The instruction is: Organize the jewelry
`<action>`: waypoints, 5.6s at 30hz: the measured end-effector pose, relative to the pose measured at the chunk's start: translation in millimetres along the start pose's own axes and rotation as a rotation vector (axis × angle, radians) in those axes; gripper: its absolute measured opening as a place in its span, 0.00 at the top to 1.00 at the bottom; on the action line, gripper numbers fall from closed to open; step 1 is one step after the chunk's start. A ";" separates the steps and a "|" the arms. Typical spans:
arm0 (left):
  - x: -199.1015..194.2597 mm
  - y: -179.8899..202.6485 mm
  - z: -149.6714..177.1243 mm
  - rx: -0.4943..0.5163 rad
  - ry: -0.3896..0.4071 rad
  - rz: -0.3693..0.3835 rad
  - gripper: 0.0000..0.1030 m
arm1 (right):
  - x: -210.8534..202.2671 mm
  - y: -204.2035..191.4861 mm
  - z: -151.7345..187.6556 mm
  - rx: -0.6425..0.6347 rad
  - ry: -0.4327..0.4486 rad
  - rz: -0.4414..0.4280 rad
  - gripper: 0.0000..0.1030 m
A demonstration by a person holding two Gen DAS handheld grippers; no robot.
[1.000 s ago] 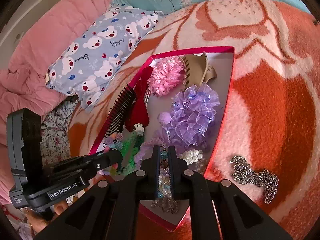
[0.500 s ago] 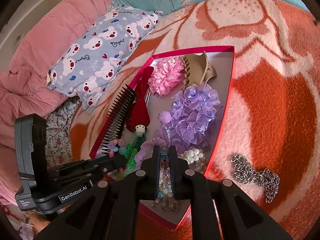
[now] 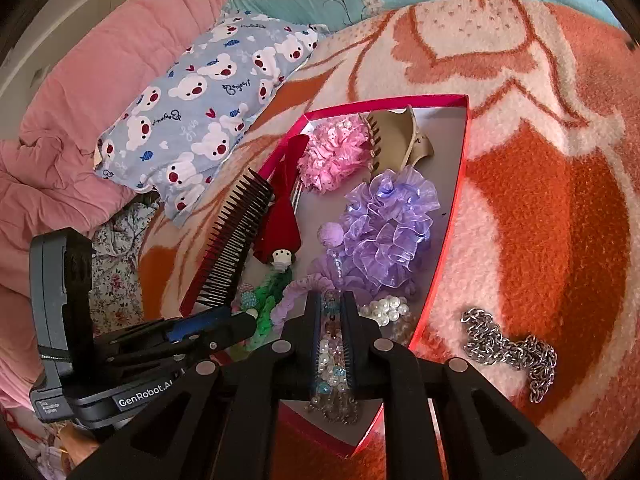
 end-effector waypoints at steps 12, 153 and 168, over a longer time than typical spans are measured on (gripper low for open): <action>-8.6 -1.5 5.1 -0.016 0.012 0.009 0.45 | -20.3 -1.8 2.4 0.008 0.051 -0.019 0.62; -88.1 20.4 72.1 0.059 0.173 -0.326 0.13 | -71.8 -58.5 73.7 -0.248 0.033 0.261 0.03; -88.8 20.5 72.5 0.057 0.182 -0.325 0.13 | -72.0 -59.2 73.8 -0.254 0.039 0.256 0.03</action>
Point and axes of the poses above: each gripper's, at about its wrist camera, not at the fingertips, and x roughly the way its jaws point, y to its right, z to its underside, the point moved 1 cm from there along x, roughly the way its jaws point, and after that the axes turned 12 degrees about -y, right-handed, at the moved point
